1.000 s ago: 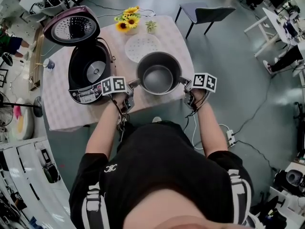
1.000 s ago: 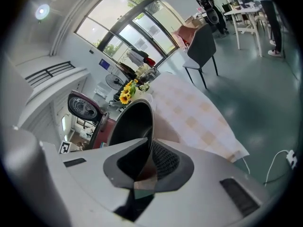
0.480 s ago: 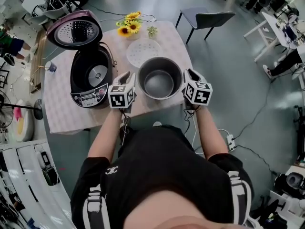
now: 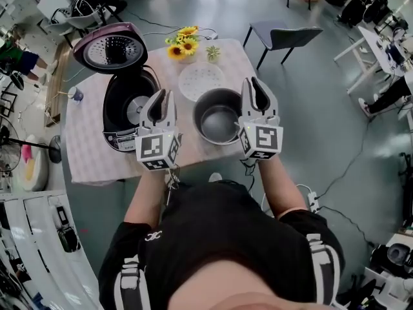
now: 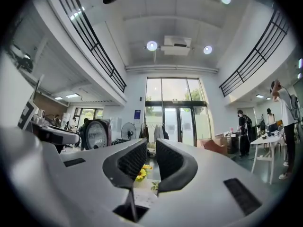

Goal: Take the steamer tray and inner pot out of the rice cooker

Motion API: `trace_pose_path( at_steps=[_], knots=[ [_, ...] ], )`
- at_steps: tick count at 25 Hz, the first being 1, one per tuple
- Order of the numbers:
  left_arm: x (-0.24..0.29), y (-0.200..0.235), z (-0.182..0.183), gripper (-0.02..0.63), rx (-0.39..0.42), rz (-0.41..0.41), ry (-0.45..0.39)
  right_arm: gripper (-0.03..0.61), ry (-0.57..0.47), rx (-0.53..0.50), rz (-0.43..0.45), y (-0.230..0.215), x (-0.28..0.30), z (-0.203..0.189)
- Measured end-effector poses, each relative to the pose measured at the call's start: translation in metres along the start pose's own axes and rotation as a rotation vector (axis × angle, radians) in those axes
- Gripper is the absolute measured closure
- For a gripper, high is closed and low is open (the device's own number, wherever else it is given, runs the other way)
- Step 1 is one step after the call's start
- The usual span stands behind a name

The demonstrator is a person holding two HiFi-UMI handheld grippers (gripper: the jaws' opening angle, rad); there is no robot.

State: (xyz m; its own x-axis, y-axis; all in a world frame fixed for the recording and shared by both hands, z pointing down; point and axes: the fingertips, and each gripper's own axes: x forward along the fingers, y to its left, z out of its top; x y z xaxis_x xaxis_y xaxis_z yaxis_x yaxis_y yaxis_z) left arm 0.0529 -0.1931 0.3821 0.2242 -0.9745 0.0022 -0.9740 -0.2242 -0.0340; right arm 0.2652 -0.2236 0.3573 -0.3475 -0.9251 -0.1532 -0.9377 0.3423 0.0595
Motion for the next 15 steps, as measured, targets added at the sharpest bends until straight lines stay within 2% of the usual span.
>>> trace_pose_path(
  at_steps=[4, 7, 15],
  knots=[
    [-0.016, 0.015, 0.024, 0.581, 0.012, 0.034, -0.042, 0.54, -0.065, 0.008, 0.033, 0.032, 0.011, 0.027],
    [-0.025, 0.027, 0.029, 0.609, 0.014, 0.04, -0.043, 0.571, -0.076, 0.018, 0.05, 0.055, 0.016, 0.033],
    [-0.04, 0.068, 0.024, 0.611, 0.054, 0.038, -0.004, 0.578, -0.04, 0.007, 0.134, 0.125, 0.034, 0.028]
  ],
)
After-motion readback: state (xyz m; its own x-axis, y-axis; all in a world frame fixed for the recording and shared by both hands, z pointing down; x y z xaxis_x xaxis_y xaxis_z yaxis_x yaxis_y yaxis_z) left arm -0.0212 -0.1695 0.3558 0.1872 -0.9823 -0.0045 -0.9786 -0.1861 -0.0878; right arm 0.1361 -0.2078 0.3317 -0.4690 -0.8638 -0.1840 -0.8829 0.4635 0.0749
